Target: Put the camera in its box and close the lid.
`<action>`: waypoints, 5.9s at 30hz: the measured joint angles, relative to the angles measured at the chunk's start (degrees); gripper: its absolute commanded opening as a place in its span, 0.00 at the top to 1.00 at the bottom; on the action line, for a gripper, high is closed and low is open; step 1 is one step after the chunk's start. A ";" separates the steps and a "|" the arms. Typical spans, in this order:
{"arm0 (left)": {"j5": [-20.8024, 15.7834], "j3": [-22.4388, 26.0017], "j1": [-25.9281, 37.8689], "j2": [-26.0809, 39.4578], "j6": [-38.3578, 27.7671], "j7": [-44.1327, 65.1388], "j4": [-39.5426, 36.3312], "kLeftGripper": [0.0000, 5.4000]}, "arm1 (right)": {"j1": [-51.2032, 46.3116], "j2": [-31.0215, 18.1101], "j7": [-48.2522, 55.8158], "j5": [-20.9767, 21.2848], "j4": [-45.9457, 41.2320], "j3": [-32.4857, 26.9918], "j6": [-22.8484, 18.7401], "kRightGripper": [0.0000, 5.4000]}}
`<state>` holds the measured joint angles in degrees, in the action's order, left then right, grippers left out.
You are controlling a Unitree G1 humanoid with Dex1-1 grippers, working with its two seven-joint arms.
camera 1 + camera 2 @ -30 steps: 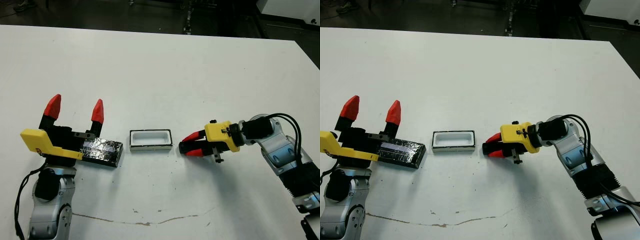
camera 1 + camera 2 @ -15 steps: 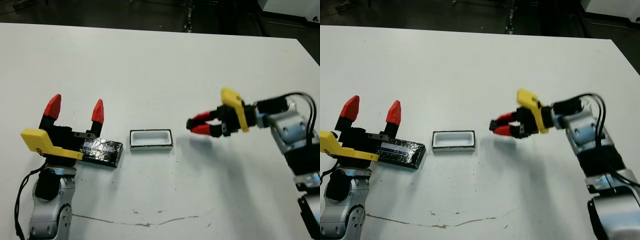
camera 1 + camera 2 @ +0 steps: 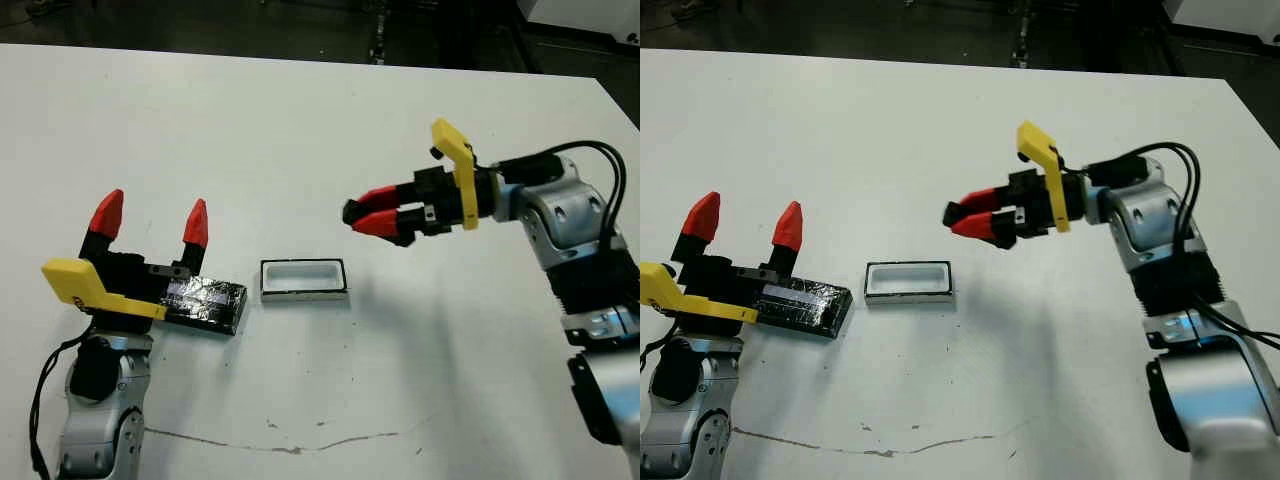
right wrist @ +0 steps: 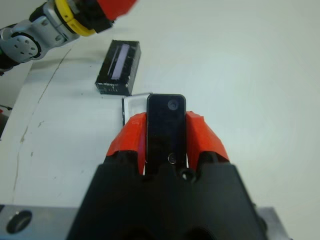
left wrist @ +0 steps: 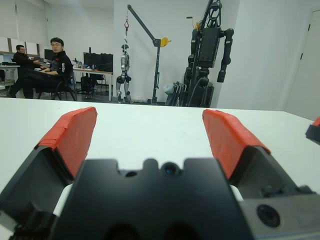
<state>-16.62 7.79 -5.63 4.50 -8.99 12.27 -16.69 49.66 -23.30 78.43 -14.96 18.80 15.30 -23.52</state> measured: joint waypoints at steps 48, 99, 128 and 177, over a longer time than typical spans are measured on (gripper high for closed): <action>1.09 2.66 0.86 0.12 -0.73 -1.51 -0.40 0.00 | -0.79 14.53 -4.61 9.04 9.16 8.92 5.32 0.69; 1.25 1.92 0.85 0.12 -0.57 -1.55 -0.56 0.00 | -3.28 10.91 -3.74 9.54 7.06 9.63 6.36 0.43; 0.45 1.79 0.90 0.05 -0.70 -0.95 -0.44 0.00 | -11.20 2.46 -6.85 -4.16 -11.35 -9.20 0.63 0.00; -26.67 -28.77 44.53 45.64 -2.72 79.91 42.51 0.00 | -55.09 18.48 -59.70 -9.67 -40.33 -23.35 6.82 1.00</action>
<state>-43.29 -20.98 38.90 50.15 -11.71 92.18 25.82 -5.43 -4.82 18.73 -24.63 -21.53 -8.05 -16.70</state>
